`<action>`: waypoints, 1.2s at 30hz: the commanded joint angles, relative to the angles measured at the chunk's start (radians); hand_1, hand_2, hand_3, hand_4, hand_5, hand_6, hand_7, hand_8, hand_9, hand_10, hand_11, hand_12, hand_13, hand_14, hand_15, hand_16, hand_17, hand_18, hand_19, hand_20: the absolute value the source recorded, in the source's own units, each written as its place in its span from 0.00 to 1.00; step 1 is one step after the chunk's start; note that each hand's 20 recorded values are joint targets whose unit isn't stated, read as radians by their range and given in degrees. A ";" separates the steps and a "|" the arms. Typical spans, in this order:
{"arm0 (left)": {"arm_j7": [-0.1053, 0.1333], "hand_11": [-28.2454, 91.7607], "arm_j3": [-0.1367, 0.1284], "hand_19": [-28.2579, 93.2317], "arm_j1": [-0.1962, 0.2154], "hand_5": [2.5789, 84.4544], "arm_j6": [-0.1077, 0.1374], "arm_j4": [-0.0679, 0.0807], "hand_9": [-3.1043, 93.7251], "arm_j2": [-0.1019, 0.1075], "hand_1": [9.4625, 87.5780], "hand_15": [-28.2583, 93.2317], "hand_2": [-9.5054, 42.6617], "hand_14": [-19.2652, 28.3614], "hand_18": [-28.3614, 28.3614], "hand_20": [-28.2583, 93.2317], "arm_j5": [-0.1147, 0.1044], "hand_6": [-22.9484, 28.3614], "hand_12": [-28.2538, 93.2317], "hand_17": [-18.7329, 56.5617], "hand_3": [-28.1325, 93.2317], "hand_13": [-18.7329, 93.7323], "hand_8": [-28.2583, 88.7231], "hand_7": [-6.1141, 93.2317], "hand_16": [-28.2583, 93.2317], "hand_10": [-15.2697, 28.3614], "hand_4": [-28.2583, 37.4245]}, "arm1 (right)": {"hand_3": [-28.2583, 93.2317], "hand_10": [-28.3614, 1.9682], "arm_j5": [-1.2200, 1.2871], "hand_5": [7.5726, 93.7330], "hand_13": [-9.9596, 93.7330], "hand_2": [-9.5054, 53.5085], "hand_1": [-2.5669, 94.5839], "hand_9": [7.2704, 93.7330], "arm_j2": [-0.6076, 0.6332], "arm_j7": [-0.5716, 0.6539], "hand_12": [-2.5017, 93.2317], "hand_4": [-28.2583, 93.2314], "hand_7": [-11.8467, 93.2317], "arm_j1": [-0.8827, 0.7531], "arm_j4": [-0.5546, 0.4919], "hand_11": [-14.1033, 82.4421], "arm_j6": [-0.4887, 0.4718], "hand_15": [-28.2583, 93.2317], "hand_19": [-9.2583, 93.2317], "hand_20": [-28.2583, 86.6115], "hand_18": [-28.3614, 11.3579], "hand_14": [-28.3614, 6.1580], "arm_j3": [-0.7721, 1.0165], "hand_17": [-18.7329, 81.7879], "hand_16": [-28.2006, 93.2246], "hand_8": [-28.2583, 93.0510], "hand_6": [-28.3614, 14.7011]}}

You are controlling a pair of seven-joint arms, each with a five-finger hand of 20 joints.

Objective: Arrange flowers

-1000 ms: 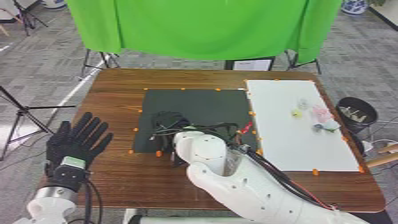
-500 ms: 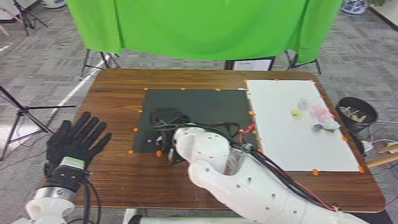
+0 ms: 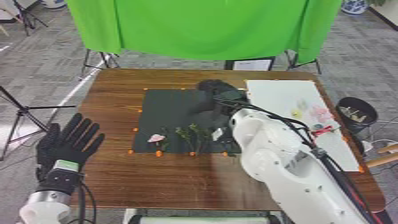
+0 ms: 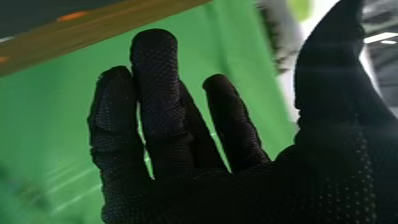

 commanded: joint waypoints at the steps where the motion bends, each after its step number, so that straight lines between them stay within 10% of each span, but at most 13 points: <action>1: 0.021 0.41 -0.010 0.52 0.026 0.50 -0.015 -0.011 0.40 -0.004 0.25 0.53 0.36 0.73 0.76 0.32 -0.011 0.61 0.33 0.16 0.83 0.40 0.17 0.19 0.18 0.69 0.00 | 0.86 0.28 -0.004 0.36 0.63 0.00 0.35 0.37 0.267 0.092 0.19 0.00 0.20 -0.228 -0.010 0.22 -0.066 0.73 0.87 0.52 0.11 0.39 0.294 0.50 0.41 0.16 0.49; 12: 0.034 0.41 -0.024 0.52 0.051 0.49 -0.004 -0.023 0.40 -0.006 0.25 0.53 0.36 0.73 0.76 0.33 -0.023 0.60 0.33 0.16 0.83 0.40 0.17 0.19 0.18 0.69 0.00 | 0.87 0.33 0.026 0.34 0.61 0.00 0.37 0.33 0.336 0.117 0.18 0.00 0.19 -0.445 -0.014 0.20 -0.223 0.72 0.85 0.53 0.12 0.40 0.639 0.48 0.40 0.16 0.49; 36: 0.022 0.41 0.001 0.52 0.035 0.50 -0.004 -0.024 0.41 -0.009 0.25 0.53 0.38 0.73 0.76 0.33 -0.039 0.61 0.33 0.16 0.83 0.40 0.17 0.19 0.18 0.69 0.00 | 0.76 0.74 -0.002 0.51 0.78 0.00 0.63 0.59 0.334 -0.010 0.13 0.00 0.29 -0.375 0.144 0.26 -0.160 0.48 0.83 0.57 0.22 0.70 0.546 0.52 0.56 0.10 0.73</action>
